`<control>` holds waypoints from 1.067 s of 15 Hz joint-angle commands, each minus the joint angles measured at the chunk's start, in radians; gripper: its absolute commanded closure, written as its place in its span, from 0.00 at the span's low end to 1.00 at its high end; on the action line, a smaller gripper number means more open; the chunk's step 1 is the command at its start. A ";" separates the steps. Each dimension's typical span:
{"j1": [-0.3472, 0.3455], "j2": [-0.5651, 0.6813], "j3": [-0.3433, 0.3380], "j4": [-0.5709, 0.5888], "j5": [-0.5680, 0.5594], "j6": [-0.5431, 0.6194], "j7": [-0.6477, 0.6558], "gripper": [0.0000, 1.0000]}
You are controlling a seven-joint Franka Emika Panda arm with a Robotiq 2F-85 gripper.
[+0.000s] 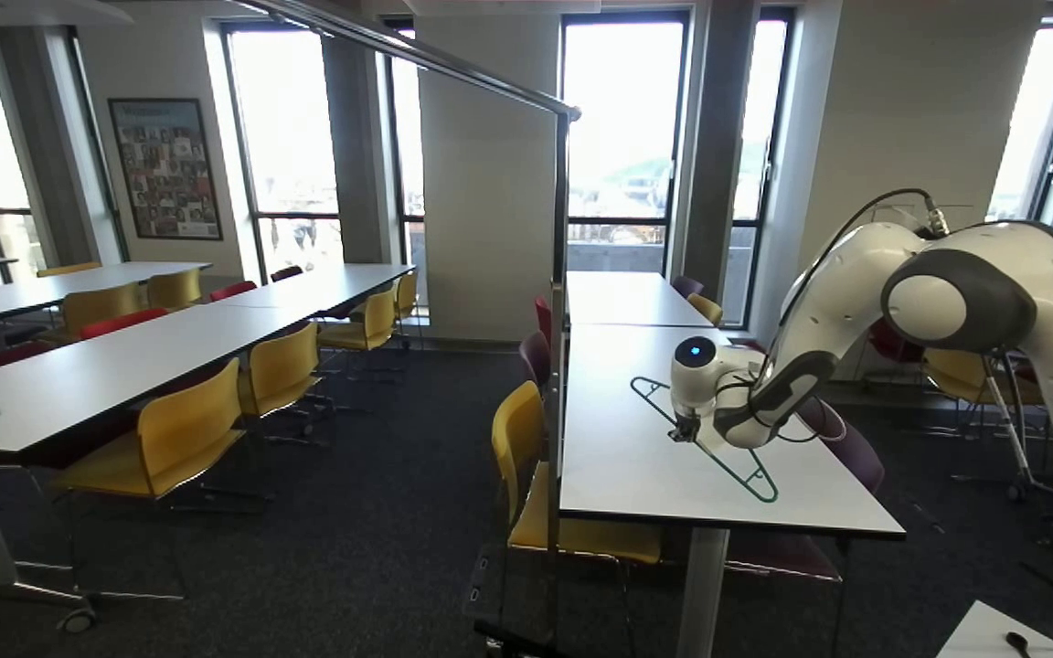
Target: Pick up the green coat hanger from the table and hang it on the silver rail
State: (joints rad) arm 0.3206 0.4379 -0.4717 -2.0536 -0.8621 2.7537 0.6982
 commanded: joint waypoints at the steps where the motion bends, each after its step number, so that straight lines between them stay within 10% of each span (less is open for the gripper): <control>1: 0.100 -0.081 -0.090 -0.046 -0.172 -0.021 0.133 0.98; 10: 0.242 -0.182 -0.121 -0.068 -0.373 -0.145 0.242 0.98; 11: 0.103 -0.228 0.050 -0.064 -0.449 -0.210 0.273 0.98; 16: -0.048 -0.407 0.282 -0.173 -0.518 -0.331 0.275 0.98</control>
State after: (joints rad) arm 0.3679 0.2058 -0.3109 -2.1052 -1.3218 2.4785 0.9721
